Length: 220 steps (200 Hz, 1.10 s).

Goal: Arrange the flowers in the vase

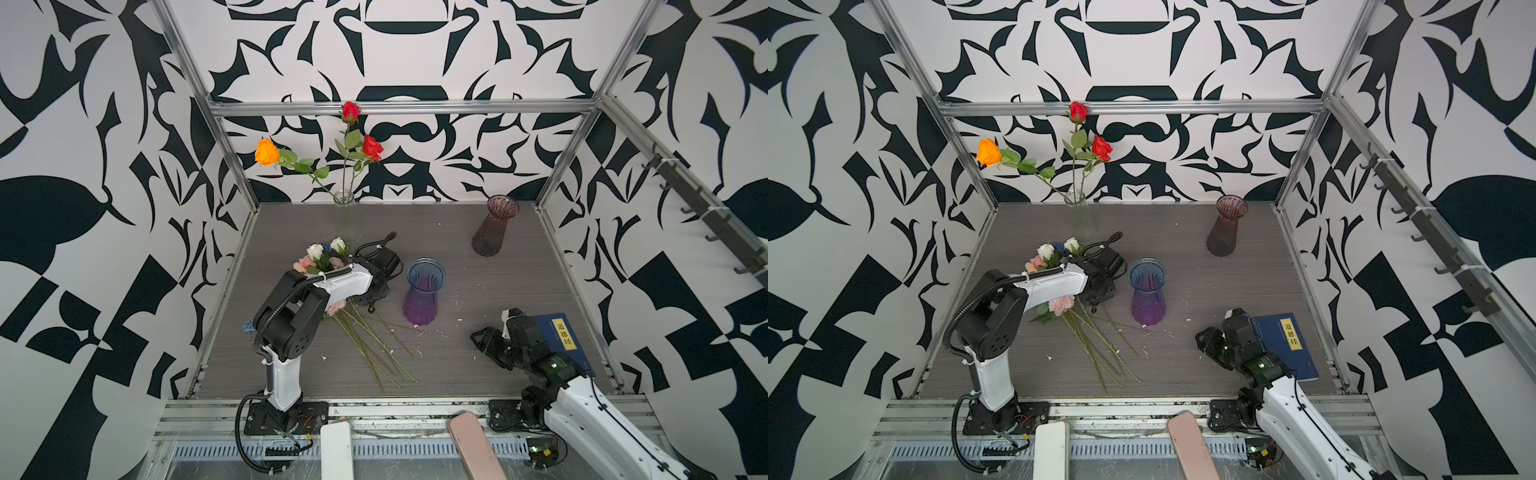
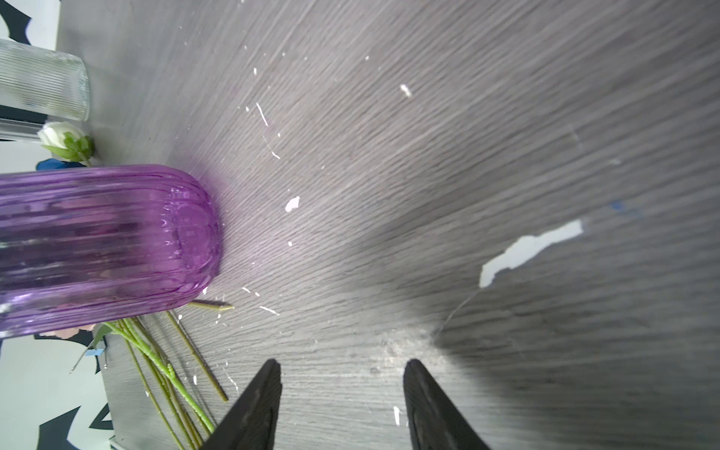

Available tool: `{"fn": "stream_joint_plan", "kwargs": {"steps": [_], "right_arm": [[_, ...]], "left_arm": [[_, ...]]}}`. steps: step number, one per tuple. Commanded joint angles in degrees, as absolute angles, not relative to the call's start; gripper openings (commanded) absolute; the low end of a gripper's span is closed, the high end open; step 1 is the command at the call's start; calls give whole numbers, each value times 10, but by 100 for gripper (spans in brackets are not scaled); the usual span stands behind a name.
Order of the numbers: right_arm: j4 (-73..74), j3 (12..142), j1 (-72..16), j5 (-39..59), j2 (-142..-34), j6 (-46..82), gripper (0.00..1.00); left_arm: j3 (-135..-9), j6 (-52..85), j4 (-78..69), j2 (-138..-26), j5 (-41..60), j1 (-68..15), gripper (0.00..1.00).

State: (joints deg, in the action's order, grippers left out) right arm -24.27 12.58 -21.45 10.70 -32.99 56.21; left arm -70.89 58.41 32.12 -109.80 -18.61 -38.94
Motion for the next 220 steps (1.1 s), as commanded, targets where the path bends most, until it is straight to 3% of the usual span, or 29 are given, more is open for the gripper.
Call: {"fn": "stream_joint_plan", "kwargs": {"steps": [1,37,97,161,220], "right_arm": [[-229,133,-213,96,-331,545,55],[-234,134,-213,93,-327,540,54],[-227,141,-212,90,-346,534,54],[-223,137,-212,93,-352,542,54],[-225,122,-212,97,-333,555,52]], "left_arm": [[-731,590,368,-1114,-206,-390,32],[-715,593,355,-1101,-209,-390,0],[-686,601,358,-1028,-226,-405,0],[-616,617,245,-807,-156,-426,0],[-689,520,222,-677,-228,-535,0]]}}
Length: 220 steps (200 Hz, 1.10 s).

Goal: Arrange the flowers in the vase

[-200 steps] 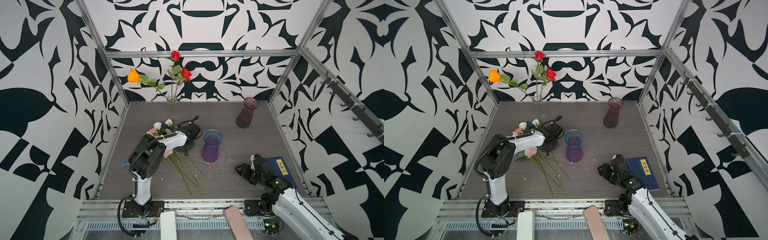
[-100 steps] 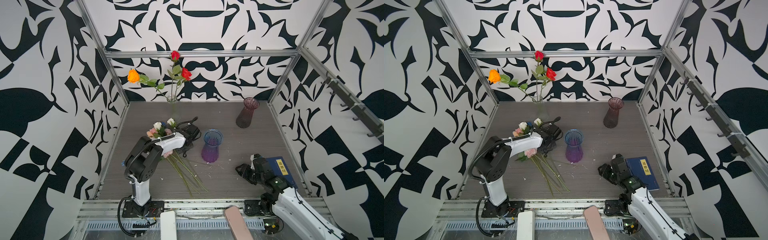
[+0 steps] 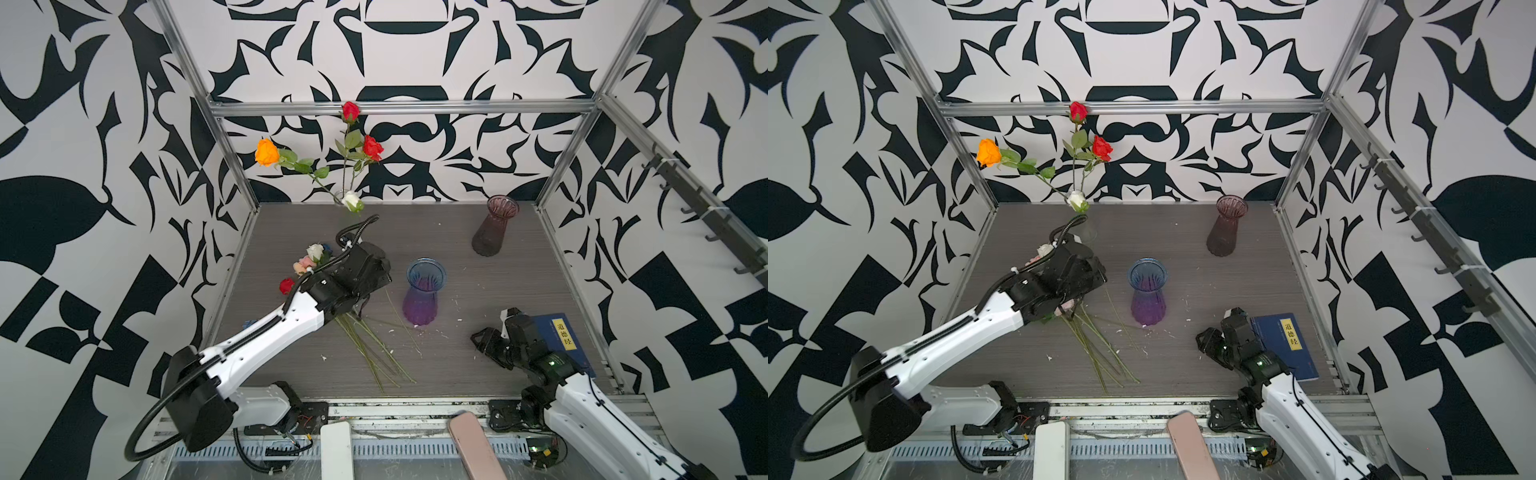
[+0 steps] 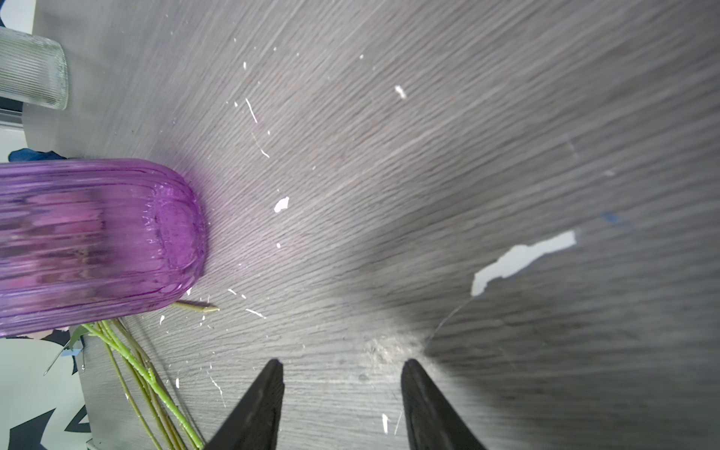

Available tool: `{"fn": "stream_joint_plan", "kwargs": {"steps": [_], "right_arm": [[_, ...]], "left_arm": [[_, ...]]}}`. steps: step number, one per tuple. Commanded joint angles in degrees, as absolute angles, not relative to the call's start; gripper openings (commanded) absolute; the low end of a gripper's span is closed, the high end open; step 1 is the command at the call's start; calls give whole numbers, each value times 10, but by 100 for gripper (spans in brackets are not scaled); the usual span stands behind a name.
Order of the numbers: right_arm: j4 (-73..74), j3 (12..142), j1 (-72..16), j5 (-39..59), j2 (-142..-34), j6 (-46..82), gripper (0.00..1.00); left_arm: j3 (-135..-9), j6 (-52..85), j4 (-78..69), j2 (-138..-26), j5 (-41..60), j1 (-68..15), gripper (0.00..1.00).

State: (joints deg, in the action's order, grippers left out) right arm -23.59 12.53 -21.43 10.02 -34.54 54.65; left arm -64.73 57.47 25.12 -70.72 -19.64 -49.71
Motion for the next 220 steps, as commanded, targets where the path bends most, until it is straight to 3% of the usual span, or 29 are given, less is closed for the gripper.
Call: {"fn": "stream_joint_plan", "kwargs": {"steps": [1,38,65,109,139,188,220], "right_arm": [[-225,122,-211,97,-332,556,52],[-227,121,-212,98,-332,557,52],[-221,121,-212,103,-340,556,52],[-220,122,-212,105,-342,554,52],[-220,121,-212,105,-342,555,52],[-220,120,-212,105,-341,554,53],[-218,124,-212,105,-349,552,52]], "left_arm": [[-691,518,221,-677,-228,-536,0],[-737,384,96,-682,-139,-588,0],[-798,300,83,-724,-118,-606,0],[-773,36,-109,-747,-72,-648,0],[-783,-126,-137,-758,-55,-671,0],[-707,-275,-244,-753,-57,-671,0],[-688,-298,-270,-770,-76,-671,0]]}}
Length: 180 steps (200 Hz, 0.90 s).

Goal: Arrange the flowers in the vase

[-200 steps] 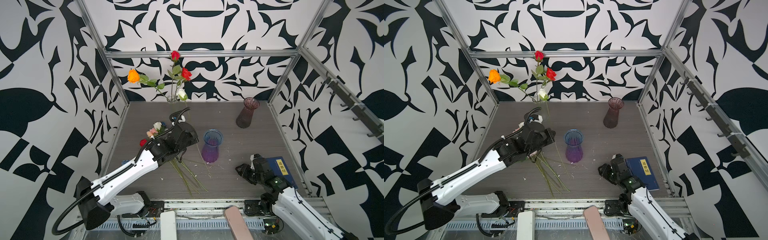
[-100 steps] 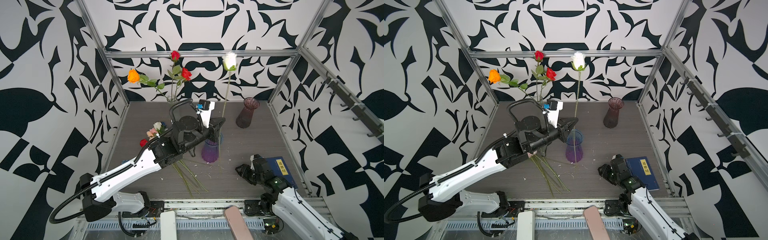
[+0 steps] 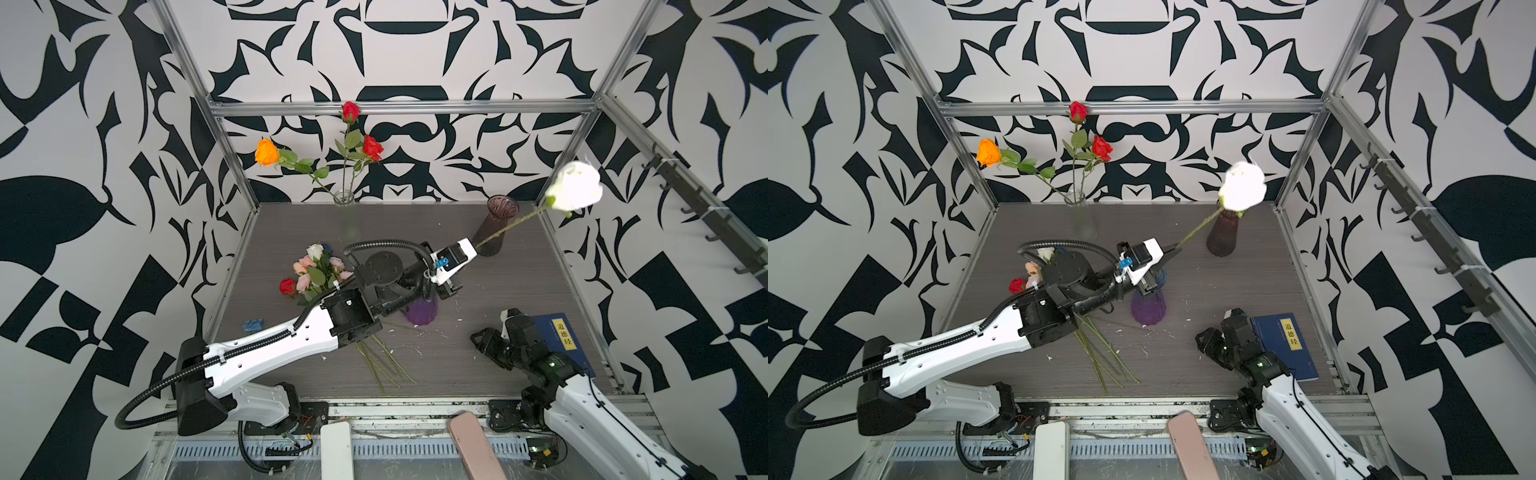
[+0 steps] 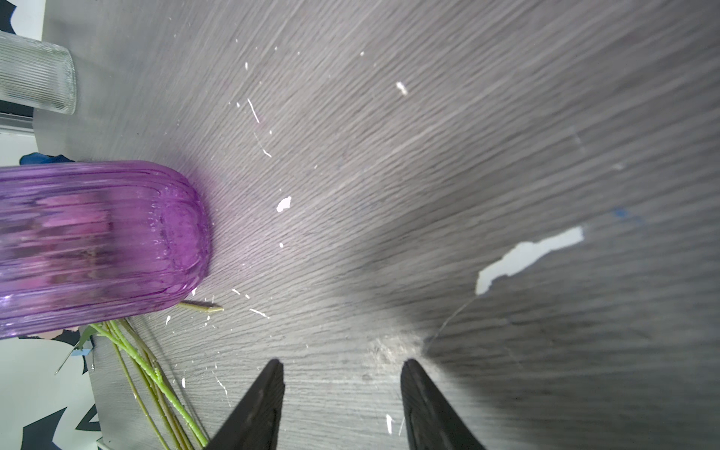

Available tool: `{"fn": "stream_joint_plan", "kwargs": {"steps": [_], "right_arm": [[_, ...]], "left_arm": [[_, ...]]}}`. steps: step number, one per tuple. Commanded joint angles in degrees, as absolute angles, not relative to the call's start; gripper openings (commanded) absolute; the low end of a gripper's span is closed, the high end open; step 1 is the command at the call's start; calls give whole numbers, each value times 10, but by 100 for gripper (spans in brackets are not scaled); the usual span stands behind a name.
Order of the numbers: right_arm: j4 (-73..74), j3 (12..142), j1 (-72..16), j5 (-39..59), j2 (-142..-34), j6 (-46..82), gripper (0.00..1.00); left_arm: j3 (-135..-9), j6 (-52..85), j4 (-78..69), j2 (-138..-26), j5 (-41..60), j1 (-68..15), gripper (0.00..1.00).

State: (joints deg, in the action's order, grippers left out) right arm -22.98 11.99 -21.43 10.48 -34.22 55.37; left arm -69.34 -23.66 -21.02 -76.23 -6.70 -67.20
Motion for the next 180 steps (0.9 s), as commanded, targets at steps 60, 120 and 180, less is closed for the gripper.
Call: {"fn": "stream_joint_plan", "kwargs": {"steps": [60,120,180], "right_arm": [[-224,121,-212,104,-335,554,52],[-223,120,-212,104,-336,554,52],[-224,120,-211,104,-334,555,52]], "left_arm": [[-638,-212,-294,-785,-158,-671,0],[-595,-33,-233,-753,-219,-642,67],[-577,0,-212,-735,-212,-628,74]]}}
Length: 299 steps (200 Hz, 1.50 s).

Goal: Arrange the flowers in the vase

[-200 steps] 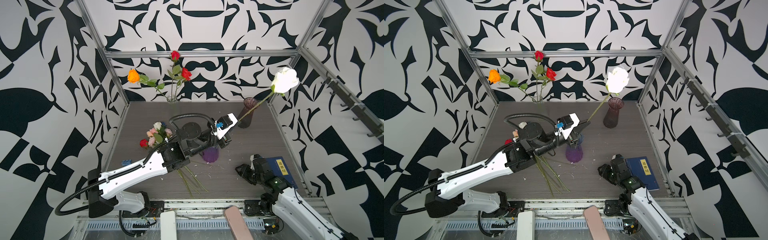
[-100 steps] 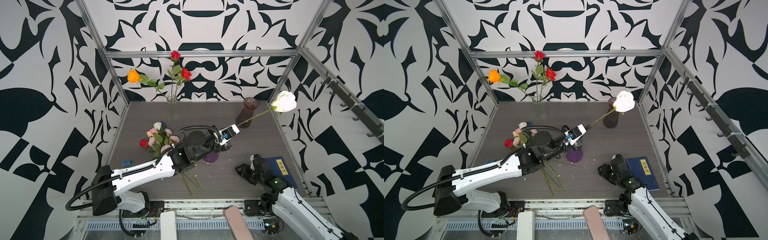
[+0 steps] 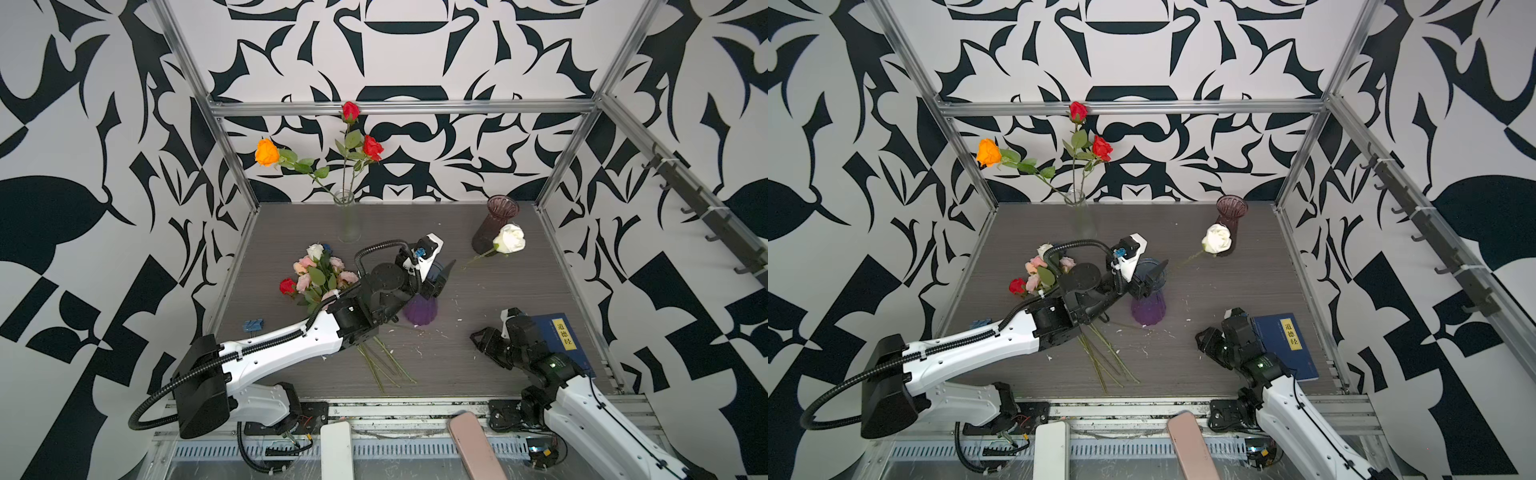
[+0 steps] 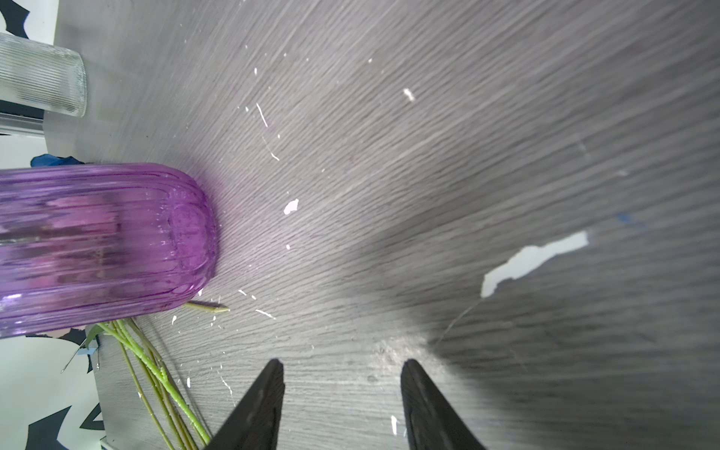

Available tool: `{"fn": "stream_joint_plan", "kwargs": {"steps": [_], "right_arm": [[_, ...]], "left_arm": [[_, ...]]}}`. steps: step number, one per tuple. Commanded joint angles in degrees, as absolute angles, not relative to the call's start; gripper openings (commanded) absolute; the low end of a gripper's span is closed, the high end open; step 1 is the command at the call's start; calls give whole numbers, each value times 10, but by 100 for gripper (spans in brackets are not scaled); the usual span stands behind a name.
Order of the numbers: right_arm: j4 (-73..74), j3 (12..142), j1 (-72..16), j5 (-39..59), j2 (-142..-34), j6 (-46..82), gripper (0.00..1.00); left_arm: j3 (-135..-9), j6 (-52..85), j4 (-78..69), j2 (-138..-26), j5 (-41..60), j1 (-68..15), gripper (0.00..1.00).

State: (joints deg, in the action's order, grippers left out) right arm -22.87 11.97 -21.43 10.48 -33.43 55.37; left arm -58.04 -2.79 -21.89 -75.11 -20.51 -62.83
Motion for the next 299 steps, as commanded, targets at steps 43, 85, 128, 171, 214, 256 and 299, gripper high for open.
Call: {"fn": "stream_joint_plan", "kwargs": {"steps": [43,85,128,171,214,256,299], "right_arm": [[-230,120,-211,103,-328,555,52],[-233,116,-210,102,-315,557,52],[-210,119,-210,110,-357,555,52],[-193,119,-210,115,-382,555,52],[-201,119,-209,111,-373,559,52],[-199,119,-209,110,-379,561,52],[-200,118,-209,110,-378,561,52]], "left_arm": [[-575,98,-68,-685,-281,-615,100],[-522,309,170,-594,-276,-550,99],[-458,411,300,-551,-234,-492,99],[-389,538,278,-582,-217,-490,99],[-329,562,189,-600,-166,-489,96],[-322,555,148,-623,-140,-477,75],[-316,573,107,-675,-71,-435,58]]}}
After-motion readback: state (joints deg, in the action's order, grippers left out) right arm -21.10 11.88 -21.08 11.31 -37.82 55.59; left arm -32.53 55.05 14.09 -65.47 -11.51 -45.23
